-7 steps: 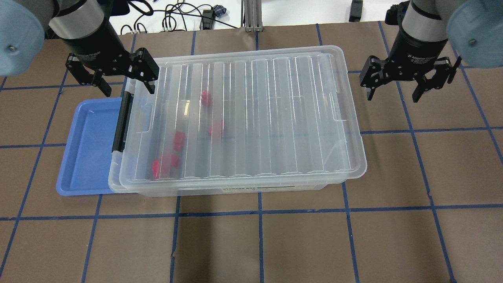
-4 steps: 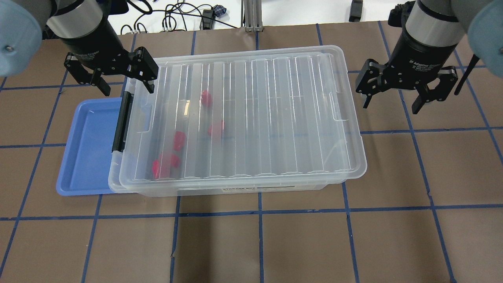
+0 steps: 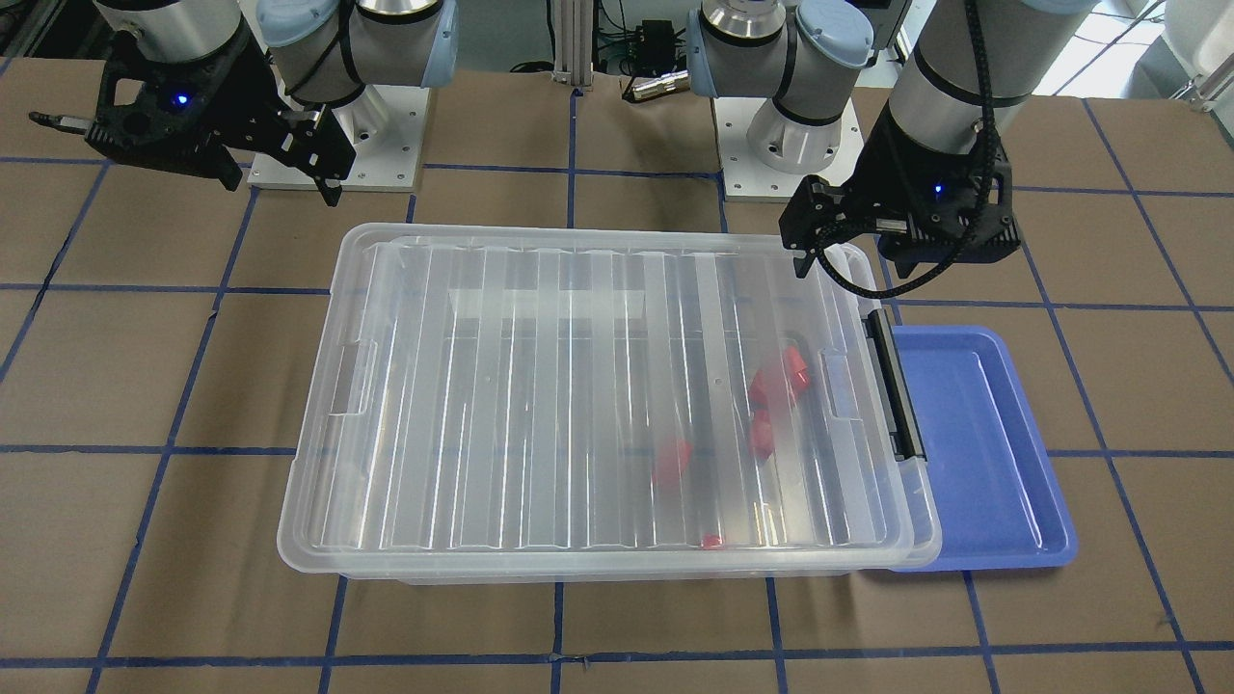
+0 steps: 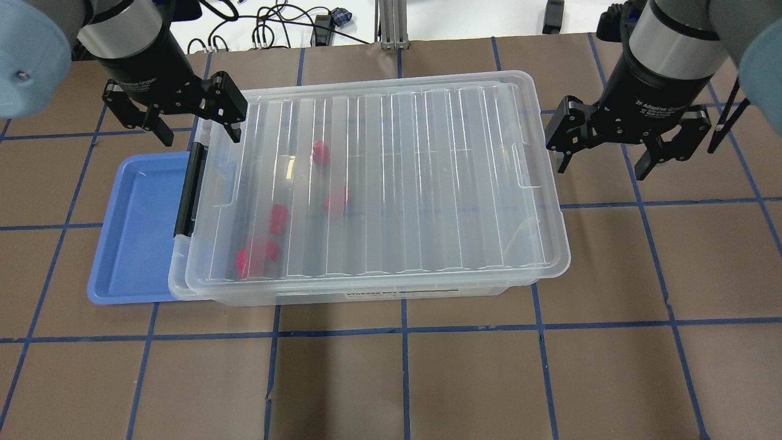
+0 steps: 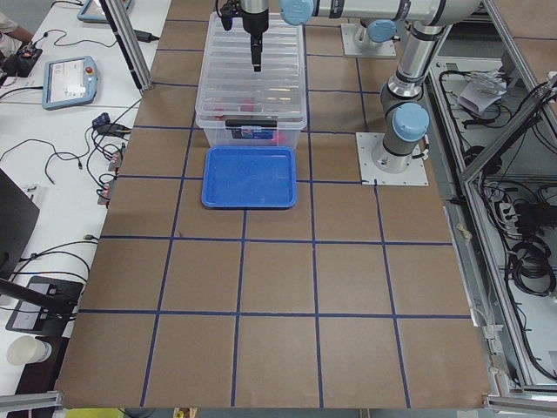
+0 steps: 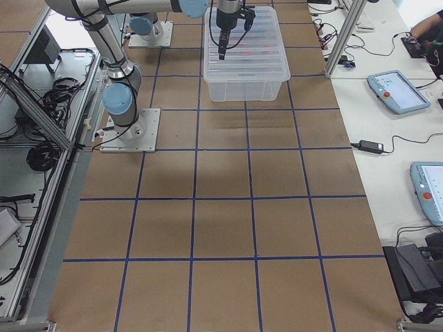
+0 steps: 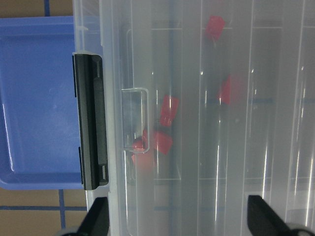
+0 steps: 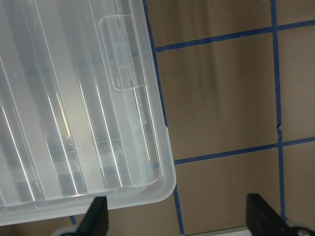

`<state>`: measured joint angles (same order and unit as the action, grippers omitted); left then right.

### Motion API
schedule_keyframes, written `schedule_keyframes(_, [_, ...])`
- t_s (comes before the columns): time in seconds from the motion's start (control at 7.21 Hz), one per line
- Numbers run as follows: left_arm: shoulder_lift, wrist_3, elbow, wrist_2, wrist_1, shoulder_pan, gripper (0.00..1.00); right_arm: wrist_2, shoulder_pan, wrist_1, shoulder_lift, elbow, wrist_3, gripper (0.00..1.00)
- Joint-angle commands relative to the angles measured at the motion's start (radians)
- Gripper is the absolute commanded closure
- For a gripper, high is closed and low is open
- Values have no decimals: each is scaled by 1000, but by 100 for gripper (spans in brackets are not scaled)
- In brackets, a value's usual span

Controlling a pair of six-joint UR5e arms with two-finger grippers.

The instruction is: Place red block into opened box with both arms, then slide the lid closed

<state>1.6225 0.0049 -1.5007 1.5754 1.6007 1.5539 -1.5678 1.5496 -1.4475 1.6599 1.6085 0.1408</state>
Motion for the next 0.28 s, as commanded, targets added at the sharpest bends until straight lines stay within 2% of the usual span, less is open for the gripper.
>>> schedule_keyframes(0.0, [0,0,-1,0,-1,0,0,-6,0,-1,0,1,9,0])
schedule_keyframes(0.14, [-1,0,-1,0,-1,0,0,-1,0,2,1,1,0,0])
